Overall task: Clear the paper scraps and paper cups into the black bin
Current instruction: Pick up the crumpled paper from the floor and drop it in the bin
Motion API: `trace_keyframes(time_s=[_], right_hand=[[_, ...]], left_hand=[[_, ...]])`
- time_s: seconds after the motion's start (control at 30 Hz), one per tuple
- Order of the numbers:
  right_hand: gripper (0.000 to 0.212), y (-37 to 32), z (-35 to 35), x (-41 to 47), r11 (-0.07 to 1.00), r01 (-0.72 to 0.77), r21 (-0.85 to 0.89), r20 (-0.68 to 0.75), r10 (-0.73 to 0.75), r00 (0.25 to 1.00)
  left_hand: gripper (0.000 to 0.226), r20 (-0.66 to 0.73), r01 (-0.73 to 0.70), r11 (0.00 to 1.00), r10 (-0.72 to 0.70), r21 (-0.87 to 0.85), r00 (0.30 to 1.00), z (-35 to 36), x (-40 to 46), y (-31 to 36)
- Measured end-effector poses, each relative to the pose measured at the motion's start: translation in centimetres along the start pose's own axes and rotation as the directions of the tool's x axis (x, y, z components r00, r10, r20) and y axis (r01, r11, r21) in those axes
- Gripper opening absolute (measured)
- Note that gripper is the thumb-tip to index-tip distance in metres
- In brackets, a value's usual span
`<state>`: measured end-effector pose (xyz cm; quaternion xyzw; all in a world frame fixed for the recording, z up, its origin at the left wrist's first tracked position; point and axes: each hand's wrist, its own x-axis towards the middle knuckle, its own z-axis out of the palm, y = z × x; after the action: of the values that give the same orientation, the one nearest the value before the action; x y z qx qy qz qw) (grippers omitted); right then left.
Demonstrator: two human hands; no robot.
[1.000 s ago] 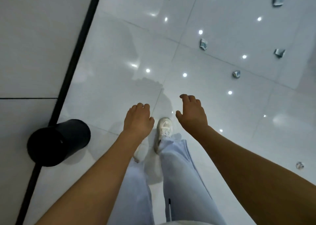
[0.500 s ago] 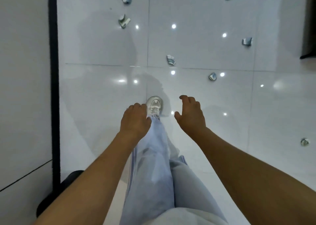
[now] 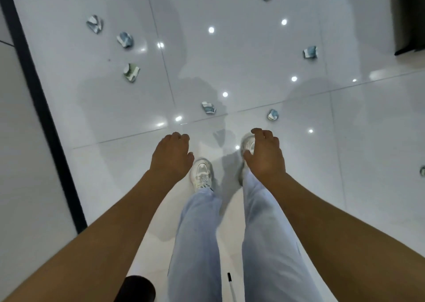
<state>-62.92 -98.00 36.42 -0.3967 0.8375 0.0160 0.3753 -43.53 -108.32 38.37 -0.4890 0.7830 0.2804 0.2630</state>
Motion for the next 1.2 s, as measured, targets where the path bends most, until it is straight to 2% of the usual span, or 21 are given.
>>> trace_keyframes(time_s=[0.1,0.27,0.5,0.63,0.87,1.1,1.2], right_hand=[[0.052,2.8,-1.3,2.6,0.999,-0.032,-0.003,0.006,0.032,0.999],[0.054,7.7,-2.9,7.3,0.997,0.006,-0.081,0.017,-0.005,1.000],[0.054,13.5,-1.8,14.2,0.993,-0.015,-0.113,0.018,0.017,1.000],[0.056,16.0,1.5,18.4,0.991,-0.038,-0.132,0.044,0.044,0.998],[0.065,21.3,10.8,28.4,0.985,-0.171,0.012,0.003,0.171,0.985],[0.080,25.6,19.5,37.5,0.976,-0.210,0.058,-0.005,0.210,0.978],[0.069,25.9,21.9,38.6,0.980,-0.187,0.070,-0.105,0.194,0.975]], left_hand=[[0.039,0.020,-0.011,1.000,0.011,-0.004,1.000,0.0,2.8,3.1],[0.039,0.063,-0.018,1.000,0.017,0.005,0.998,1.4,7.2,8.4],[0.037,0.091,-0.044,0.999,0.046,-0.022,0.995,4.5,14.1,12.8],[0.038,0.072,-0.082,0.996,0.085,-0.045,0.994,7.0,18.7,12.9],[0.042,0.106,-0.087,0.995,0.091,-0.039,0.990,15.7,29.2,9.7],[0.044,0.072,-0.181,0.983,0.181,-0.006,0.981,23.4,37.7,7.3],[0.040,0.049,-0.218,0.976,0.219,-0.020,0.975,24.9,39.2,6.8]])
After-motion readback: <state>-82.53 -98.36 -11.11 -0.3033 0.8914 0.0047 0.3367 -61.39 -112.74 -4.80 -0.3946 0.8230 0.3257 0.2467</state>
